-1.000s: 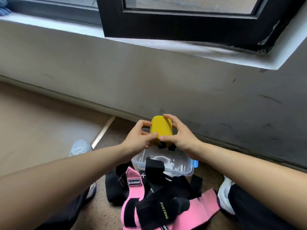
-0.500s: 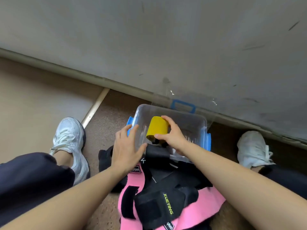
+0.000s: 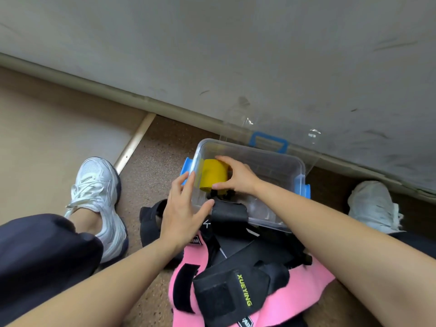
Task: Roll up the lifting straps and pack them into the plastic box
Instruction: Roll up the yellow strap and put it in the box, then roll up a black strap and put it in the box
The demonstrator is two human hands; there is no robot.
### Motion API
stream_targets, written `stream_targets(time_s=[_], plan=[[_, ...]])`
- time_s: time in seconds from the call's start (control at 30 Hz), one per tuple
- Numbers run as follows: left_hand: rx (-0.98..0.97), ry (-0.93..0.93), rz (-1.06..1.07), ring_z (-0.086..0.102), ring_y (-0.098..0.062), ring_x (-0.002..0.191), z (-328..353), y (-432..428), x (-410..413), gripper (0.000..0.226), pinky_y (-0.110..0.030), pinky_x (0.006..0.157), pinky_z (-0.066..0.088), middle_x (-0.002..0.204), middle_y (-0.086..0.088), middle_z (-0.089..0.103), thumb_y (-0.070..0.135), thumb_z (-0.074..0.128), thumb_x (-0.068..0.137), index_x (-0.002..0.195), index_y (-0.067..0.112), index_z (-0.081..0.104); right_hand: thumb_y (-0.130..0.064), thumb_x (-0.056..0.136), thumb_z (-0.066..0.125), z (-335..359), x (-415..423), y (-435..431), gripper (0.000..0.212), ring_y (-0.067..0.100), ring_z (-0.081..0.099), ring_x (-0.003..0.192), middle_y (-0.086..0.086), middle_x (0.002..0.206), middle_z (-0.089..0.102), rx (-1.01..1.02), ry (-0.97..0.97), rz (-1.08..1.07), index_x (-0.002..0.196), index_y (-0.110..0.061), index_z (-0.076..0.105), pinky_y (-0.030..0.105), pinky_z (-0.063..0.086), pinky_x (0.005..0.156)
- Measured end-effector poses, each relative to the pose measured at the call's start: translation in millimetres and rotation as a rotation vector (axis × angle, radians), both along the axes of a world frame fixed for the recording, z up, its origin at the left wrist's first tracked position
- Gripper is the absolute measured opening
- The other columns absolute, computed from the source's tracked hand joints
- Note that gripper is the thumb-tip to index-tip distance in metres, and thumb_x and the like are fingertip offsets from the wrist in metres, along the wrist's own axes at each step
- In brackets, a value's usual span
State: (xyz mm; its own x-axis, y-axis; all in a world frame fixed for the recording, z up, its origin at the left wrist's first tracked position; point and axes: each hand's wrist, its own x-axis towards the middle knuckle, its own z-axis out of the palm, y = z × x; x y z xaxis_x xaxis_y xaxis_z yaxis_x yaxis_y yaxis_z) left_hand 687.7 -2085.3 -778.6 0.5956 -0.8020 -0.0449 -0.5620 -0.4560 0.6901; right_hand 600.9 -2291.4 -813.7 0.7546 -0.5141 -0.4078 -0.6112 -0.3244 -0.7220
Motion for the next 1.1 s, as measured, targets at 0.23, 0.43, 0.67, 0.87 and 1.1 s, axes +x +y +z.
stream_targets(time_s=[0.23,0.43,0.67,0.87,1.1], plan=[[0.068,-0.138,-0.005,0.038,-0.024,0.140,8.1,0.9,-1.1,0.072,-0.043,0.111,0.039,0.154,-0.003,0.039,0.047,0.070,0.091,0.151,0.018,0.043,-0.029,0.093,0.073,49.9,-41.3,-1.3,0.059,0.021,0.065,0.111,0.007,0.129,0.067,0.025,0.005,-0.034,0.147,-0.026,0.051,0.041,0.054,0.099],[0.042,-0.254,-0.084,0.045,-0.023,0.115,19.1,19.9,-16.0,0.039,-0.041,0.093,0.045,0.118,0.004,0.058,0.054,0.064,0.088,0.118,0.028,0.067,-0.036,0.090,0.076,64.6,-84.0,37.5,0.027,0.012,0.061,0.070,0.003,0.083,0.070,0.165,0.153,-0.119,0.104,-0.013,0.075,0.027,0.049,0.068],[0.017,-0.131,-0.234,0.057,-0.022,0.115,46.8,32.8,-6.0,0.048,-0.042,0.097,0.046,0.123,0.006,0.068,0.049,0.052,0.088,0.127,0.024,0.065,-0.001,0.081,0.081,90.3,-89.4,85.6,0.026,0.006,0.051,0.066,-0.006,0.073,0.054,0.112,-0.264,-0.263,0.101,-0.016,0.074,0.020,0.046,0.073],[0.247,0.014,-0.618,0.061,-0.004,0.112,94.1,38.4,16.5,0.074,-0.032,0.097,0.049,0.123,0.016,0.066,0.074,0.070,0.072,0.135,0.038,0.059,0.005,0.086,0.074,136.1,-99.5,106.9,0.021,0.016,0.055,0.073,0.007,0.079,0.059,0.319,-0.331,-0.076,0.097,-0.012,0.066,0.024,0.045,0.070],[0.125,0.312,-0.515,0.063,-0.021,0.077,115.5,56.6,-12.4,0.065,-0.051,0.080,0.055,0.088,-0.014,0.070,0.064,0.066,0.077,0.106,0.006,0.070,-0.004,0.090,0.073,172.0,-120.2,110.7,0.027,0.018,0.061,0.075,0.003,0.077,0.065,0.456,-0.250,-0.062,0.108,-0.010,0.054,0.028,0.050,0.071]])
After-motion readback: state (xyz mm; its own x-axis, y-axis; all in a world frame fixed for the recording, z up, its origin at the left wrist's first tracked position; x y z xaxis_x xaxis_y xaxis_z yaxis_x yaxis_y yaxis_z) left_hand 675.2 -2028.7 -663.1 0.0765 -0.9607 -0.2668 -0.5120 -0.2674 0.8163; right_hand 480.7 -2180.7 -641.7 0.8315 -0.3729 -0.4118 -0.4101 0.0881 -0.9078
